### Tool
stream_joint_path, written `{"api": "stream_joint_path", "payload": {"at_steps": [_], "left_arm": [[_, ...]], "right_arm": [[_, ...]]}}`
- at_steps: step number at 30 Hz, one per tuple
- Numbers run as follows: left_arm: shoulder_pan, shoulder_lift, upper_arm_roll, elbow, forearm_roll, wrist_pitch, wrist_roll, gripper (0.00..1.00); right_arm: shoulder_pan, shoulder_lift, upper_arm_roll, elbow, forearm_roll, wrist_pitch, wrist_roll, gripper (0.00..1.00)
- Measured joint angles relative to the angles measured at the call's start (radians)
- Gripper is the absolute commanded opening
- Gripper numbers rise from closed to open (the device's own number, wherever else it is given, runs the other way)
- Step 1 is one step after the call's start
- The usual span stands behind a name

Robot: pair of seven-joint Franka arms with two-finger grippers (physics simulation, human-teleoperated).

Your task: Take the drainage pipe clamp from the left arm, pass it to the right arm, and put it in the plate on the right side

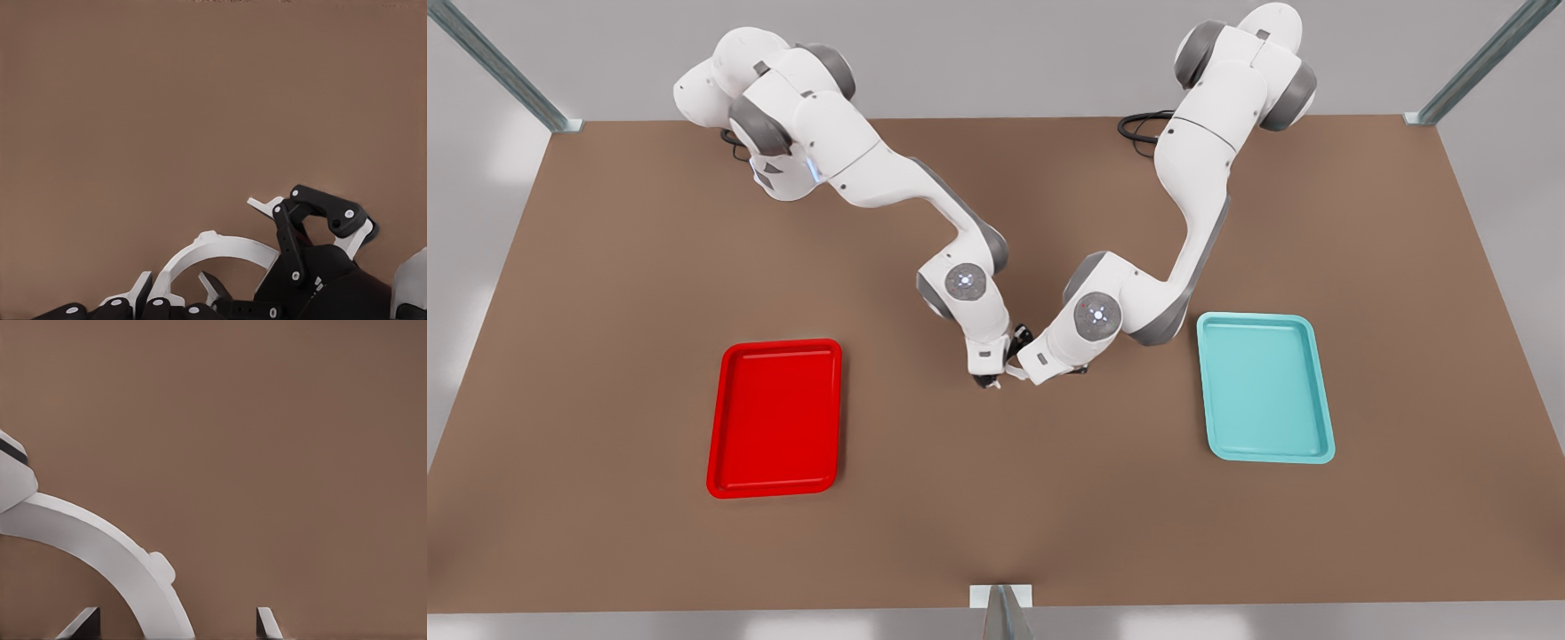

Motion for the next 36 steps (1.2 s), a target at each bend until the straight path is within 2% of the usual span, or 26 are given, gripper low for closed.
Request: {"api": "stream_joint_path", "payload": {"at_steps": [1, 2, 8, 9, 10, 14, 16, 19, 21, 23, 24, 26, 27, 30, 36], "left_arm": [[0.000, 0.000, 0.000, 0.000, 0.000, -0.001, -0.003, 0.21], [0.000, 0.000, 0.000, 0.000, 0.000, -0.001, -0.006, 0.21], [-0.001, 0.000, 0.000, 0.000, 0.003, -0.003, -0.023, 0.21], [-0.001, 0.000, 0.000, 0.000, 0.005, -0.003, -0.025, 0.45], [-0.001, 0.000, 0.000, 0.001, 0.003, -0.005, -0.026, 1.00], [0.003, 0.000, 0.001, 0.062, -0.039, -0.060, 0.000, 1.00], [0.036, -0.001, 0.005, 0.167, -0.037, -0.156, 0.005, 1.00], [0.294, -0.013, 0.008, 0.410, -0.015, -0.391, 0.006, 1.00], [0.453, -0.042, 0.008, 0.455, 0.014, -0.509, 0.009, 1.00], [0.499, -0.063, 0.001, 0.467, 0.067, -0.618, 0.019, 1.00], [0.501, -0.085, 0.001, 0.442, 0.085, -0.660, 0.024, 1.00], [0.367, -0.287, 0.125, 0.132, 0.114, -0.650, 0.035, 1.00], [0.338, -0.317, 0.140, 0.075, 0.123, -0.648, 0.043, 1.00], [0.309, -0.314, 0.111, 0.025, 0.129, -0.658, 0.062, 1.00], [0.308, -0.305, 0.089, 0.037, 0.119, -0.700, 0.092, 1.00]], "right_arm": [[0.001, 0.000, 0.000, 0.000, 0.001, 0.000, -0.002, 0.30], [0.001, 0.000, 0.000, 0.002, 0.002, -0.001, -0.004, 0.21], [0.004, -0.008, 0.000, 0.007, 0.015, -0.005, -0.032, 0.21], [0.004, -0.009, 0.000, 0.007, 0.013, -0.005, -0.033, 0.21], [0.005, -0.010, 0.000, 0.008, 0.012, -0.006, -0.034, 0.21], [0.004, -0.019, 0.000, 0.010, 0.012, -0.007, -0.036, 0.21], [0.001, -0.027, 0.000, 0.011, 0.013, -0.009, -0.037, 0.21], [-0.024, -0.047, 0.000, 0.008, 0.015, -0.015, -0.038, 0.21], [-0.123, -0.088, -0.005, 0.001, 0.011, -0.043, -0.040, 0.21], [-0.278, -0.114, -0.011, -0.003, 0.007, -0.081, -0.054, 0.21], [-0.358, -0.114, -0.016, -0.004, 0.003, -0.100, -0.066, 0.21], [-0.498, -0.109, -0.021, -0.002, -0.003, -0.131, -0.101, 0.21], [-0.545, -0.103, -0.023, 0.000, -0.018, -0.142, -0.119, 0.21], [-0.622, -0.079, -0.036, -0.016, -0.078, -0.168, -0.170, 0.21], [-0.636, -0.170, -0.047, -0.199, -0.146, -0.193, -0.251, 0.21]]}}
